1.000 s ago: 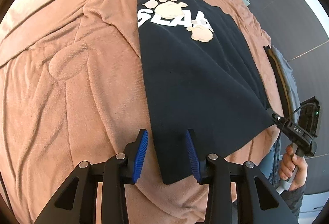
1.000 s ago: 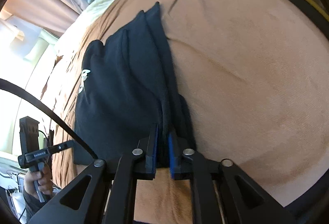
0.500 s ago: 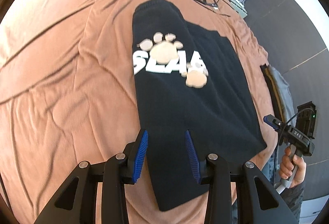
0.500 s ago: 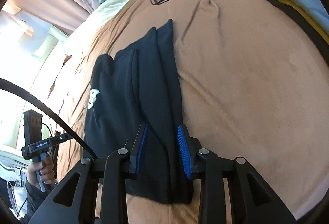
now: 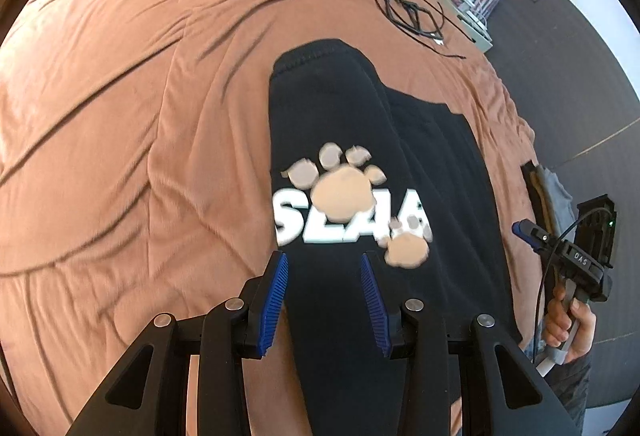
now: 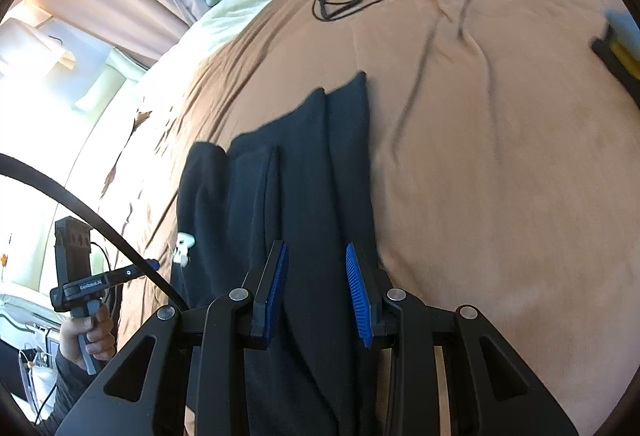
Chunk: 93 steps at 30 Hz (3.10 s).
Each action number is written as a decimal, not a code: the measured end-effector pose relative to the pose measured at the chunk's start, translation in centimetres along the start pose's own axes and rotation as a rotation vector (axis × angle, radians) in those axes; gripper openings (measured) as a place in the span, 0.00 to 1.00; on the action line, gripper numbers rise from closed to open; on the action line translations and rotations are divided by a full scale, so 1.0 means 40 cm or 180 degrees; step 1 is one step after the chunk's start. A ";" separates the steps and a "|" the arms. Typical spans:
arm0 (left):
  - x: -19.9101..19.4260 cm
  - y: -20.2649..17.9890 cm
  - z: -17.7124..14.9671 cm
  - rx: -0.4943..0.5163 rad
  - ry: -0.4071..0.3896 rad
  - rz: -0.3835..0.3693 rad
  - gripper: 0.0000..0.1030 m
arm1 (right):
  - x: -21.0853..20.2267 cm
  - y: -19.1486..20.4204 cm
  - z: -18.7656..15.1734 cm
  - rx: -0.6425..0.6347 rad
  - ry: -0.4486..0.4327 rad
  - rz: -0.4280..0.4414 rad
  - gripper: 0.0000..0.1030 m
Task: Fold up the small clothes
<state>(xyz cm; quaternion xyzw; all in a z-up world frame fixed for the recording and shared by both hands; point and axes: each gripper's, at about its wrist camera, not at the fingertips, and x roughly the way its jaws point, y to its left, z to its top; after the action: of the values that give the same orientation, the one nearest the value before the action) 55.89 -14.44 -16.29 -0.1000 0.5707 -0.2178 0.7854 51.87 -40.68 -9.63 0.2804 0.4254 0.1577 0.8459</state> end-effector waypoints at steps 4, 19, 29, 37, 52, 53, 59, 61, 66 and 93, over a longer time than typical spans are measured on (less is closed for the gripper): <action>0.023 0.009 0.047 -0.0029 -0.0019 0.0010 0.39 | 0.051 0.003 0.047 -0.0010 0.0041 0.0005 0.27; 0.101 0.052 0.165 -0.0069 -0.0051 0.0095 0.39 | 0.241 0.016 0.185 -0.0102 0.0179 -0.0030 0.27; 0.152 0.076 0.193 -0.0061 0.0022 0.0203 0.39 | 0.306 -0.006 0.235 0.0034 0.0243 0.0166 0.27; 0.166 0.081 0.212 -0.0094 0.0003 0.0242 0.39 | 0.320 0.020 0.266 -0.0069 0.0162 0.0055 0.00; 0.188 0.057 0.216 0.0002 0.0008 0.0413 0.39 | 0.266 -0.030 0.240 0.0238 -0.0006 -0.0446 0.00; 0.188 0.057 0.218 0.0007 0.0013 0.0412 0.39 | 0.259 -0.029 0.244 0.0253 0.0006 -0.0453 0.01; 0.176 0.065 0.209 -0.0069 0.0036 0.0317 0.39 | 0.177 0.005 0.227 0.0126 -0.0098 -0.0352 0.65; 0.172 0.067 0.200 -0.0107 0.0040 0.0261 0.39 | 0.161 0.004 0.213 0.0067 -0.0059 -0.0296 0.65; 0.158 0.066 0.173 -0.0167 0.0056 0.0174 0.39 | 0.141 0.008 0.166 -0.0059 0.0059 -0.0260 0.61; 0.124 0.089 0.182 -0.0443 -0.0218 -0.0178 0.40 | 0.083 -0.061 0.155 0.0009 0.0047 -0.0125 0.62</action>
<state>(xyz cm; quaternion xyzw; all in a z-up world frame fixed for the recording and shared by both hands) 64.79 -14.20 -19.56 -0.1776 0.5542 -0.1959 0.7893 58.89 -43.05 -10.22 0.2720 0.4373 0.1424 0.8453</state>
